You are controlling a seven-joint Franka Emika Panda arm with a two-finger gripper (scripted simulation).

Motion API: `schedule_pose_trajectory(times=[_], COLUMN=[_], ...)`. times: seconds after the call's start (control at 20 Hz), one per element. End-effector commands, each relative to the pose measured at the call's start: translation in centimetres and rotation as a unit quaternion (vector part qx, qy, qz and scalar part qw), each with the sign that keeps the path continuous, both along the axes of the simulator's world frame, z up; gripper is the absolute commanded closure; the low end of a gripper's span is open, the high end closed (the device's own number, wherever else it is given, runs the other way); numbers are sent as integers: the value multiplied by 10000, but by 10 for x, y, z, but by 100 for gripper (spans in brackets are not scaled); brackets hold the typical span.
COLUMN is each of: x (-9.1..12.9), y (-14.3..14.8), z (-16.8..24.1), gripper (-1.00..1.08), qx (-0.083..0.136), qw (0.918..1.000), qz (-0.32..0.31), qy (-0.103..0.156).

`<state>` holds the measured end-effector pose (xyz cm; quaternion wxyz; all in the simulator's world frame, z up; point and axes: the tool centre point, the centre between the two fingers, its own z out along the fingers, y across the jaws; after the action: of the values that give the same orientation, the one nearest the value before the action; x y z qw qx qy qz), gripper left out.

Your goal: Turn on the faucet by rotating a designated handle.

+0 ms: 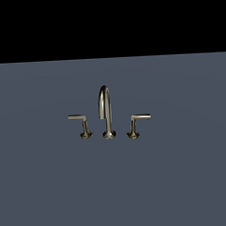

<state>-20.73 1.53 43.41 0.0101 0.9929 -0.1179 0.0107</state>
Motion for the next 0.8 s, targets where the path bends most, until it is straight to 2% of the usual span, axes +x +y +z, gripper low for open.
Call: schedule_pose_trajectory(times=[0.0, 0.35, 0.75], x=[12, 48, 89], y=[2, 4, -1], z=[-16, -61, -113], gripper=[108, 108, 108], qx=[11, 39, 71], qw=[9995, 9921, 9732], qz=[-327, -1254, -2299], qy=[1, 1, 2])
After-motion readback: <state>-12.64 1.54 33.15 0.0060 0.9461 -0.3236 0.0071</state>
